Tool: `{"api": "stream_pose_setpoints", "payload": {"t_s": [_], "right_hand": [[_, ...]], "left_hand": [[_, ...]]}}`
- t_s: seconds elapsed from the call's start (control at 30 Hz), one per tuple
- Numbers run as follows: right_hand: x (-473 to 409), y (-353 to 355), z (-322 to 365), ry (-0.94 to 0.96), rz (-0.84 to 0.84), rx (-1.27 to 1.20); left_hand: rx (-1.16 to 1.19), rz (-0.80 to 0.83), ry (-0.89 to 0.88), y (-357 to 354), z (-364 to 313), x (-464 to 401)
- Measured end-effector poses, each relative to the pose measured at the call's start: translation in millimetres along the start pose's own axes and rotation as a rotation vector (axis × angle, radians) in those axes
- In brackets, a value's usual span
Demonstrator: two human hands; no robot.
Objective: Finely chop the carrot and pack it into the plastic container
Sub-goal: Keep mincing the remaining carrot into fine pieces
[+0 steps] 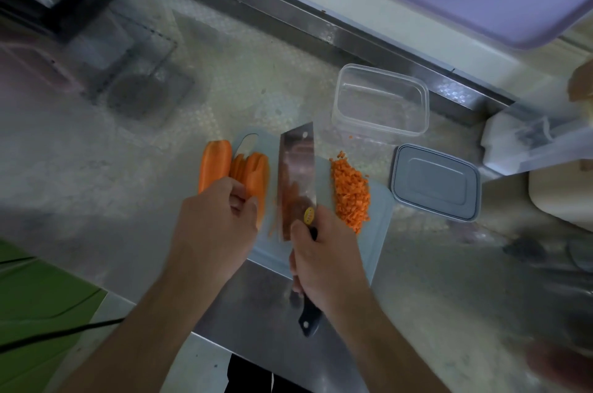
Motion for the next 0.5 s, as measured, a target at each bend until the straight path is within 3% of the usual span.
{"api": "stream_pose_setpoints", "payload": {"t_s": [0.23, 0.5], "right_hand": [[4.7, -5.3, -12.1, 0.016, -0.046, 0.107], [0.8, 36.9, -8.8, 0.015, -0.129, 0.215]], "left_hand": [[0.031, 0.042, -0.035, -9.7, -2.3, 0.8], [0.205, 0.160, 0.130, -43.0, -11.4, -2.9]]}}
Point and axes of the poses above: each hand's wrist, its own x-axis away from the middle knuckle, its own y-axis out of the back of the hand, z = x × y, the point moved 6 cm from there along -x, towards the middle knuckle, and after that the axes turned 8 degrees about x, right-handed, at the moved point
